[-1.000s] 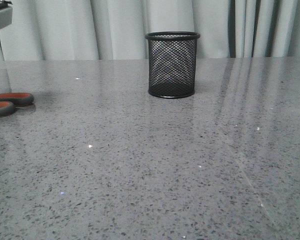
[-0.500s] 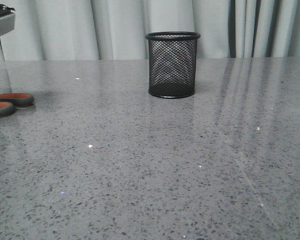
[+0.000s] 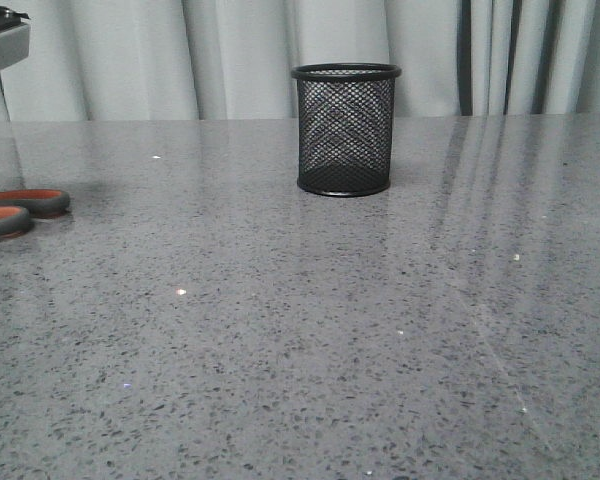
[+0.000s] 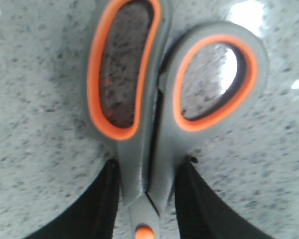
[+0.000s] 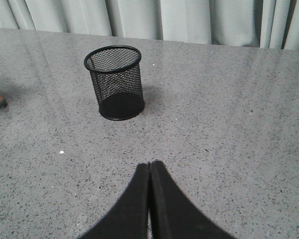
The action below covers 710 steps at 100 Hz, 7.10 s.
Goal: Put scissors into bucket
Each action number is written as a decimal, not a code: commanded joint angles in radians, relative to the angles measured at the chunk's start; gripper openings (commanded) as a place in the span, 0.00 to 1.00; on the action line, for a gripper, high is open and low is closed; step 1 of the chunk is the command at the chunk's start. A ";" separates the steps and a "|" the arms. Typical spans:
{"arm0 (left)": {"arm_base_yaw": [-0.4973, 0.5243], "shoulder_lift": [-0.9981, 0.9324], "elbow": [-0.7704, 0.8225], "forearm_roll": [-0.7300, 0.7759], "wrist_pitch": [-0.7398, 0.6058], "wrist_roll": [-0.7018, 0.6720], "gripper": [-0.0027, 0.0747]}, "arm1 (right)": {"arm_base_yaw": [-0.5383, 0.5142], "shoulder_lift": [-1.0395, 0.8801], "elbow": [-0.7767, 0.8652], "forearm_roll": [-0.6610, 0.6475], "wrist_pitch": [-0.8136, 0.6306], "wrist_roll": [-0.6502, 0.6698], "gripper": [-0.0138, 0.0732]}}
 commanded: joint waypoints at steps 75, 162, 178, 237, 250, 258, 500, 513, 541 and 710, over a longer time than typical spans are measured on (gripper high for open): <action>-0.094 -0.494 -0.021 -0.396 -0.218 -0.030 0.09 | 0.001 0.086 -0.196 0.639 0.084 -0.191 0.21; -0.511 -0.525 -0.021 -0.398 -0.318 -0.030 0.09 | 0.002 0.590 -0.568 1.049 0.462 -0.264 0.76; -0.511 -0.515 -0.021 -0.402 -0.332 -0.030 0.09 | 0.032 0.602 -0.568 1.044 0.409 -0.293 0.76; -0.513 -0.488 -0.021 -0.436 -0.334 -0.030 0.09 | 0.159 0.725 -0.568 0.929 0.184 -0.304 0.76; -0.513 -0.488 -0.021 -0.436 -0.334 -0.030 0.09 | 0.161 0.753 -0.579 0.946 0.184 -0.304 0.76; -0.513 -0.488 -0.021 -0.436 -0.334 -0.030 0.09 | 0.175 0.767 -0.595 0.946 0.176 -0.304 0.76; -0.508 -1.306 0.162 -0.261 -0.250 -0.832 0.01 | 0.051 1.339 -1.368 0.001 0.613 -0.117 0.09; -0.508 -1.306 0.162 -0.259 -0.250 -0.832 0.01 | 0.059 1.370 -1.368 0.001 0.604 -0.117 0.09; -0.508 -1.304 0.162 -0.254 -0.246 -0.832 0.01 | 0.060 1.388 -1.368 0.003 0.521 -0.117 0.11; -0.507 -1.684 0.989 0.098 -1.012 -1.199 0.01 | 0.060 -0.235 0.062 0.052 -0.311 -0.172 0.11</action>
